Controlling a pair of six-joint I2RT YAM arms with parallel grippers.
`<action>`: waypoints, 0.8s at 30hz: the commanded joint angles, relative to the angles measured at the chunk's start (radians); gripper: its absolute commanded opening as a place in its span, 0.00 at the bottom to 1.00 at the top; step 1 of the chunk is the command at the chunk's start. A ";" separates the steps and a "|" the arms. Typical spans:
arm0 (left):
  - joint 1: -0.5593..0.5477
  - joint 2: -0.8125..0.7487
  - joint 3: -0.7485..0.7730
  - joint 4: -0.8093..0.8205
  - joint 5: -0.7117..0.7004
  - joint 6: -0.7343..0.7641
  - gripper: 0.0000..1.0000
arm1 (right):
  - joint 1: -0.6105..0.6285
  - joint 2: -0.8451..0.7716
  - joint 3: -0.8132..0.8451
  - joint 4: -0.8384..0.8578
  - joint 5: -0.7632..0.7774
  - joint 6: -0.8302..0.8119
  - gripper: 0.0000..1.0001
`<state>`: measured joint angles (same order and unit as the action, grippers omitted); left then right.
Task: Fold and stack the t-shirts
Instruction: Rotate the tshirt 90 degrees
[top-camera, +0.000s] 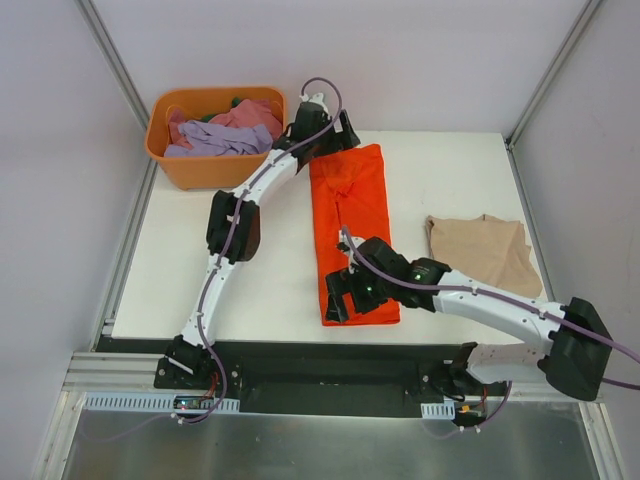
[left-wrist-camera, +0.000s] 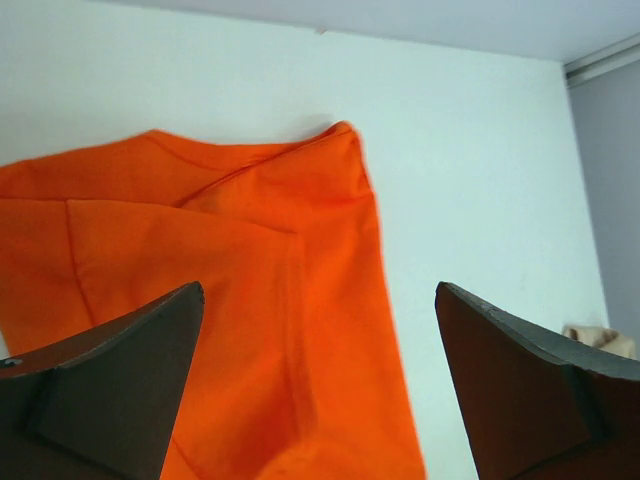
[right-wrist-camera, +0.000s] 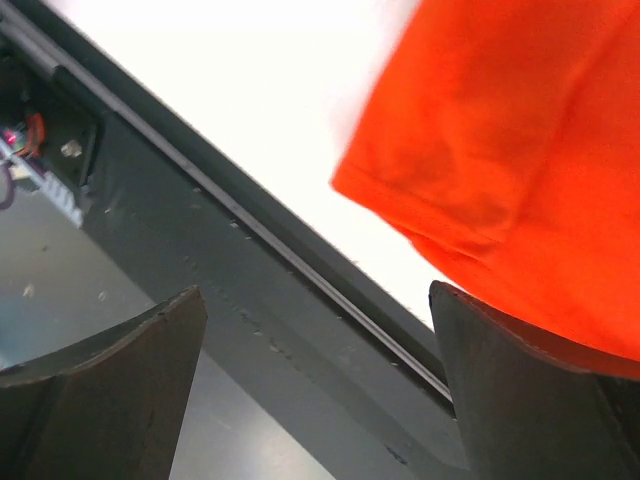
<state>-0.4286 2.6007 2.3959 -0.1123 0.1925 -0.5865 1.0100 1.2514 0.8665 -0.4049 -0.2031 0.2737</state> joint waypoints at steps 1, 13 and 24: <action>-0.018 -0.230 -0.055 0.030 -0.039 0.050 0.99 | -0.025 -0.079 -0.052 -0.054 0.155 0.032 0.96; -0.108 -0.821 -0.695 -0.058 -0.186 0.015 0.99 | -0.087 -0.198 -0.159 -0.013 0.087 0.044 0.96; -0.249 -1.442 -1.538 -0.067 -0.321 -0.163 0.99 | -0.109 0.042 -0.101 0.070 0.143 0.082 0.85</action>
<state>-0.6434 1.2888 1.0294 -0.1665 -0.0795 -0.6567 0.9134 1.2312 0.7143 -0.3923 -0.0822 0.3351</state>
